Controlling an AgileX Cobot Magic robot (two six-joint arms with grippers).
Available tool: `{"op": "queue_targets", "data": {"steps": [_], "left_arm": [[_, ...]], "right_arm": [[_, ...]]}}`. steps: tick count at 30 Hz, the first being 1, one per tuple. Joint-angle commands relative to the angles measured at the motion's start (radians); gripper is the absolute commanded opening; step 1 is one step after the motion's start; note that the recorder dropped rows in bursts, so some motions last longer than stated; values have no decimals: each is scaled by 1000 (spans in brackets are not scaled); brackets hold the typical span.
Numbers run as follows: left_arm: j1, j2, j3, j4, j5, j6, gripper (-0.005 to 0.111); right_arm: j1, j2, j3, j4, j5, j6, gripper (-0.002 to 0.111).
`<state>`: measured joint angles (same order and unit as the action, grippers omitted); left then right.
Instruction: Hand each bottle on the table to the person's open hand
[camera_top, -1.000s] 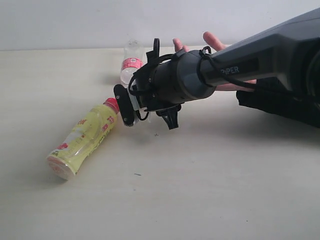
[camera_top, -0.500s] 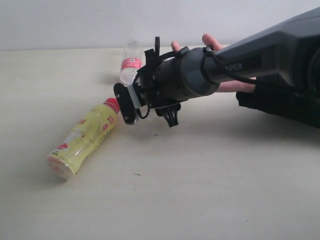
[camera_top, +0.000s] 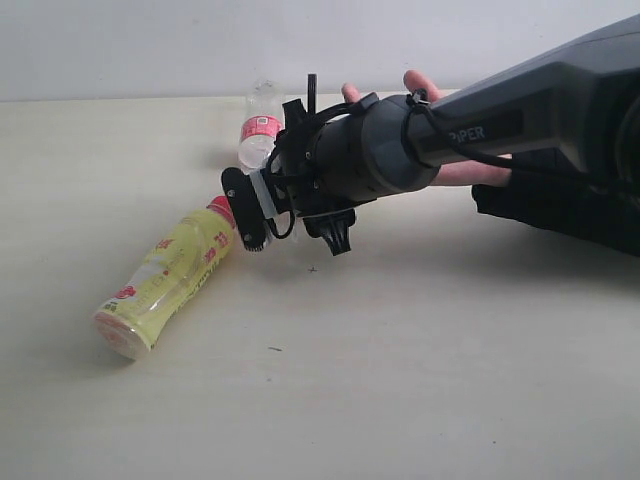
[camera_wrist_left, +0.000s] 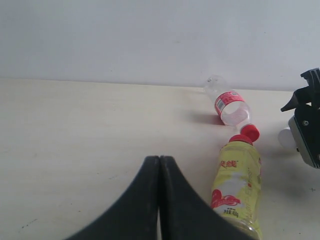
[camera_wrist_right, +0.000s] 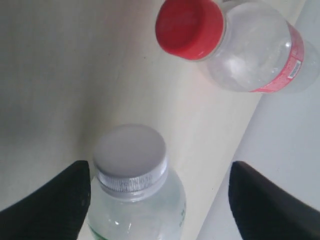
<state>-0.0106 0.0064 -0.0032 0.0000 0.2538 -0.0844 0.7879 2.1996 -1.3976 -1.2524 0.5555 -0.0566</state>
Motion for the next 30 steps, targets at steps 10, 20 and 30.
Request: {"op": "queue_targets", "data": {"steps": [10,20,30], "left_arm": [[2,-6,3,-11,-10,3,0],[2,-6,3,-11,-10,3,0],[2,-6,3,-11,-10,3,0]], "right_arm": [[-28,-1,-5,-7,-13,0,77],[-28,-1,-5,-39,-5,31,78],[-28,-1,-5,-22,-25,33,78]]}}
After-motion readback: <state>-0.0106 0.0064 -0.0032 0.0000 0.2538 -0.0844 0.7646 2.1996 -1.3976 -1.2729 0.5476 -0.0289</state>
